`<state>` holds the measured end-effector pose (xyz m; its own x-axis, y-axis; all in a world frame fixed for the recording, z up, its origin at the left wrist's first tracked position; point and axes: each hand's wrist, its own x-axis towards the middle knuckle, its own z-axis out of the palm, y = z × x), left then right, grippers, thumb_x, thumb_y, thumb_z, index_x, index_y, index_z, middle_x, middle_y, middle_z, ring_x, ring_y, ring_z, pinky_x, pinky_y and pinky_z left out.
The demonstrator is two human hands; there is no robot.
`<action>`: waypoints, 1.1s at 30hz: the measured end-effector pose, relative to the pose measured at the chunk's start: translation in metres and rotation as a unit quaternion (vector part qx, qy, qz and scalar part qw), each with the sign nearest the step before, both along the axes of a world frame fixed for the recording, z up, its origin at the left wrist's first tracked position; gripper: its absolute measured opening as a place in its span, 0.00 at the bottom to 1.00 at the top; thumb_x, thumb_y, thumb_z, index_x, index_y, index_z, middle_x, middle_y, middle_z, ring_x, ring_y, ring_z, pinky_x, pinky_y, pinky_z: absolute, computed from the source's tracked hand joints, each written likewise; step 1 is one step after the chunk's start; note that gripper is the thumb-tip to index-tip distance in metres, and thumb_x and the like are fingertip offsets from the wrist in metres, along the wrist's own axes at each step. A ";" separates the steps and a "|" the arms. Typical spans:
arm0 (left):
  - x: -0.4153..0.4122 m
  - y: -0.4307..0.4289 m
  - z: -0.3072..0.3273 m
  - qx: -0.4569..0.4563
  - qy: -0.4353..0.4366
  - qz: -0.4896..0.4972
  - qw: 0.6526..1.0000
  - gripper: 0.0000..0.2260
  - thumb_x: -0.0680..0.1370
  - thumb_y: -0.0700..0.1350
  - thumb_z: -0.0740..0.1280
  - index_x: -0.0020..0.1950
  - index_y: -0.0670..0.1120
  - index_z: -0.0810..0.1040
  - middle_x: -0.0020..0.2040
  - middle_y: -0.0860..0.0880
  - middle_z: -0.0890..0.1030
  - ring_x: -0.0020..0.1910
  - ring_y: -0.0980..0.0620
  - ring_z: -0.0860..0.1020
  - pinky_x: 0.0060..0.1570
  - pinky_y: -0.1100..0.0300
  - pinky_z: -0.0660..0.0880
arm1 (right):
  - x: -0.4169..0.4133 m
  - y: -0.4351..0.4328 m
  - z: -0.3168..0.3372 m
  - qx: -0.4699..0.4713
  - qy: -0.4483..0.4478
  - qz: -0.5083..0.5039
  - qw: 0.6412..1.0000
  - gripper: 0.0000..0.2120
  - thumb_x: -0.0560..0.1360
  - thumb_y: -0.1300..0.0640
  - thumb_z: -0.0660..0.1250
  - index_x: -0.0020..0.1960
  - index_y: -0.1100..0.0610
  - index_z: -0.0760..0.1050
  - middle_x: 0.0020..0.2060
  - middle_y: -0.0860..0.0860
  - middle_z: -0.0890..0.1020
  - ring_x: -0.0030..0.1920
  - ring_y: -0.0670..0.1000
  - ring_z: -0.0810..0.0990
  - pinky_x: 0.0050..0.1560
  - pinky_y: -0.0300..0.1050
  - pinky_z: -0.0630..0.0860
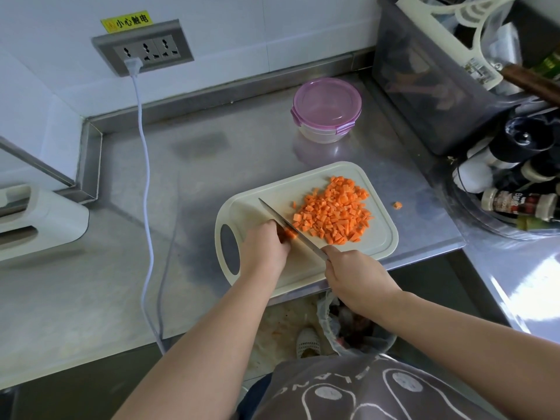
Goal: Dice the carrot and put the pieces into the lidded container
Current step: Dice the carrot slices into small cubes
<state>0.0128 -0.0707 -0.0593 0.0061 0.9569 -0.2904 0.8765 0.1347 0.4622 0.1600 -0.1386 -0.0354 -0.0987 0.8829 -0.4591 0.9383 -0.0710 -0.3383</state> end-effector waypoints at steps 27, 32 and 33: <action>0.003 0.017 -0.013 -0.031 -0.118 -0.020 0.992 0.05 0.77 0.40 0.67 0.52 0.43 0.79 0.50 0.47 0.82 0.51 0.47 0.80 0.55 0.56 0.74 | 0.026 0.003 0.010 0.046 0.040 -0.038 0.997 0.08 0.81 0.55 0.52 0.54 0.55 0.69 0.34 0.50 0.72 0.37 0.57 0.74 0.35 0.47 0.69; -0.027 0.037 0.015 0.053 -0.194 0.125 0.972 0.09 0.78 0.40 0.65 0.57 0.44 0.80 0.51 0.49 0.82 0.52 0.53 0.79 0.50 0.66 0.68 | 0.059 0.010 0.028 0.145 -0.119 0.058 0.981 0.14 0.81 0.52 0.53 0.64 0.46 0.70 0.37 0.46 0.75 0.36 0.53 0.74 0.30 0.43 0.63; -0.032 0.042 0.024 0.096 -0.185 0.129 0.969 0.09 0.78 0.39 0.64 0.55 0.45 0.81 0.51 0.49 0.82 0.50 0.53 0.79 0.49 0.66 0.68 | 0.064 0.012 0.031 0.176 -0.145 0.083 0.970 0.12 0.79 0.53 0.58 0.61 0.47 0.72 0.36 0.47 0.76 0.34 0.53 0.73 0.29 0.43 0.63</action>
